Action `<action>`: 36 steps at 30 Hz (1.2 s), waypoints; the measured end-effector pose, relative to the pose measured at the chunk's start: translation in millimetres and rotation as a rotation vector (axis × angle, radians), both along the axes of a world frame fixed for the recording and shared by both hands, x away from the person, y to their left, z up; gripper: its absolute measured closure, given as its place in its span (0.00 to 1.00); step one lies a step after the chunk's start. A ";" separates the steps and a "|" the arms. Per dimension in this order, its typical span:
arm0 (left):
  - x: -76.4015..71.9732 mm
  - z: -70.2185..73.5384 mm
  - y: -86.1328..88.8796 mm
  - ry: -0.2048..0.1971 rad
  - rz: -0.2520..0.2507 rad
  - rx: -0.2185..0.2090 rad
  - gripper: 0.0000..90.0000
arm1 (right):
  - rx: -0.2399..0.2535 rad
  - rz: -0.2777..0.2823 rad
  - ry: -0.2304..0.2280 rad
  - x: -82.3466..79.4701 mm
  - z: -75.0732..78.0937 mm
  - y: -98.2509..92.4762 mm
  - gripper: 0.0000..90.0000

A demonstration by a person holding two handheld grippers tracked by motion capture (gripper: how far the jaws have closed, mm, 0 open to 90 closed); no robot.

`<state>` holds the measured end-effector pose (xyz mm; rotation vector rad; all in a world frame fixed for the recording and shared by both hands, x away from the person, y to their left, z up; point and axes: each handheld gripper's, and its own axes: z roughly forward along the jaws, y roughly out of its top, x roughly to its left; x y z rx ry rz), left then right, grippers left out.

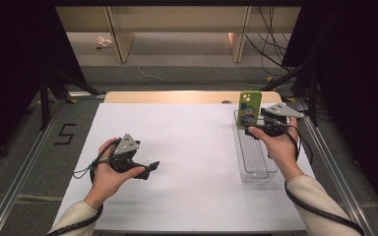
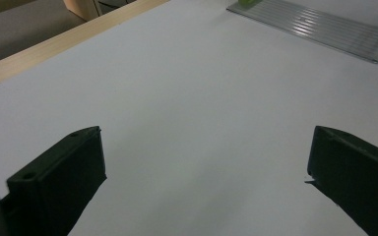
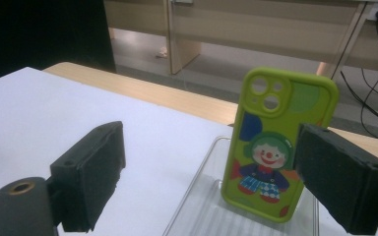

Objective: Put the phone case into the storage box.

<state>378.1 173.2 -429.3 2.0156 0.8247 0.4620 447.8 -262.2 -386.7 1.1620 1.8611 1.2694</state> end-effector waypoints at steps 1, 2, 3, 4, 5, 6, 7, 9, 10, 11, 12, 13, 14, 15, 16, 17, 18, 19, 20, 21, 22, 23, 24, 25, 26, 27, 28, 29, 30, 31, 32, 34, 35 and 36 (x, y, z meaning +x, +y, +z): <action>0.0 0.0 -0.1 -0.001 0.000 -0.001 0.01 | -0.001 0.006 -0.001 -2.2 -0.1 -0.1 0.16; 0.0 0.2 -0.1 -0.001 0.000 -0.002 0.01 | 0.000 0.013 -0.001 -3.3 -0.3 -0.4 0.16; 0.0 0.2 -0.1 -0.001 0.000 -0.003 0.01 | 0.004 0.023 0.002 -5.5 -0.8 -0.7 0.16; 0.0 0.2 -0.1 0.000 0.000 -0.004 0.01 | 0.004 0.027 0.003 -6.7 -1.0 -0.9 0.16; 0.0 0.2 0.0 0.000 0.000 -0.003 0.01 | 0.001 0.033 0.001 -8.3 -1.2 -1.5 0.16; 0.0 0.1 -0.1 0.000 0.000 -0.003 0.01 | 0.001 0.040 -0.002 -9.8 -1.2 -2.3 0.16; 0.0 0.0 -0.1 0.001 0.000 -0.004 0.01 | 0.002 0.047 -0.004 -11.5 -1.1 -3.0 0.16; 0.1 0.0 -0.1 0.001 0.000 -0.007 0.01 | 0.004 0.061 -0.005 -15.3 -1.1 -4.3 0.16; 0.2 0.0 0.0 0.002 -0.001 -0.012 0.01 | 0.007 0.068 -0.004 -17.6 -0.9 -4.8 0.16; 0.1 0.0 0.0 0.002 -0.002 -0.015 0.01 | 0.004 0.077 -0.006 -20.0 -0.7 -5.3 0.16; 0.1 0.2 0.1 0.003 -0.003 -0.017 0.01 | 0.001 0.086 -0.007 -22.6 -0.6 -5.6 0.17; 0.1 0.2 0.1 0.003 -0.003 -0.018 0.01 | 0.000 0.092 -0.007 -25.1 -0.6 -5.9 0.17; 0.2 0.2 0.2 0.001 -0.003 -0.017 0.01 | -0.002 0.099 -0.007 -27.4 -0.8 -6.5 0.17; 0.2 0.2 0.2 0.002 -0.003 -0.018 0.01 | -0.002 0.108 -0.005 -30.3 -1.3 -7.2 0.17; 0.2 0.3 0.2 0.002 -0.002 -0.018 0.01 | -0.002 0.111 -0.007 -31.8 -1.6 -7.7 0.16; 0.2 0.3 0.2 0.002 -0.002 -0.017 0.01 | 0.001 0.114 -0.009 -34.5 -1.8 -8.7 0.16; 0.2 0.2 0.1 0.002 -0.002 -0.016 0.01 | 0.000 0.117 -0.007 -36.0 -1.8 -9.4 0.16; 0.2 0.2 0.1 0.002 -0.003 -0.016 0.01 | 0.000 0.119 -0.007 -37.9 -1.9 -10.4 0.17; 0.2 0.2 0.0 0.001 -0.003 -0.016 0.01 | 0.013 0.117 -0.004 -40.1 -2.0 -11.3 0.17; 0.2 0.3 -0.1 0.001 -0.004 -0.016 0.01 | 0.032 0.122 0.002 -42.1 -2.2 -12.2 0.17; 0.2 0.4 -0.1 0.001 -0.004 -0.017 0.01 | 0.037 0.126 0.003 -44.0 -2.4 -12.6 0.16; 0.1 0.5 -0.1 0.001 -0.004 -0.017 0.01 | 0.032 0.131 -0.002 -46.4 -2.7 -12.9 0.17; 0.1 0.5 -0.1 0.000 -0.004 -0.018 0.01 | 0.031 0.137 -0.001 -47.5 -2.7 -13.1 0.16; 0.0 0.7 0.0 0.000 -0.004 -0.018 0.01 | 0.035 0.142 -0.004 -49.0 -2.6 -13.4 0.17; -0.1 1.0 0.3 -0.001 -0.005 -0.019 0.01 | 0.036 0.148 -0.007 -50.6 -2.2 -13.6 0.16; -0.2 1.3 0.6 -0.003 -0.004 -0.020 0.01 | 0.037 0.154 -0.011 -52.2 -1.8 -13.8 0.16; -0.3 1.7 0.9 -0.002 -0.003 -0.021 0.01 | 0.037 0.162 -0.012 -53.8 -1.5 -14.0 0.16; -0.2 1.7 1.1 -0.002 -0.002 -0.024 0.01 | 0.038 0.167 -0.012 -55.4 -1.6 -14.1 0.16; -0.2 1.7 1.1 -0.003 -0.003 -0.023 0.01 | 0.038 0.175 -0.009 -57.6 -2.0 -14.4 0.16; -0.1 1.5 1.1 -0.002 -0.005 -0.022 0.01 | 0.039 0.176 -0.010 -58.9 -2.4 -14.6 0.16; -0.1 1.2 0.9 -0.002 -0.005 -0.023 0.01 | 0.038 0.181 -0.012 -60.9 -3.0 -15.1 0.16; -0.1 1.3 0.7 -0.002 -0.006 -0.022 0.01 | 0.038 0.183 -0.013 -63.6 -3.8 -16.1 0.16; -0.2 1.6 0.7 -0.002 -0.005 -0.021 0.01 | 0.040 0.187 -0.014 -65.0 -4.3 -16.6 0.17; -0.3 1.8 0.7 -0.002 -0.005 -0.025 0.01 | 0.039 0.192 -0.015 -66.2 -4.7 -17.2 0.16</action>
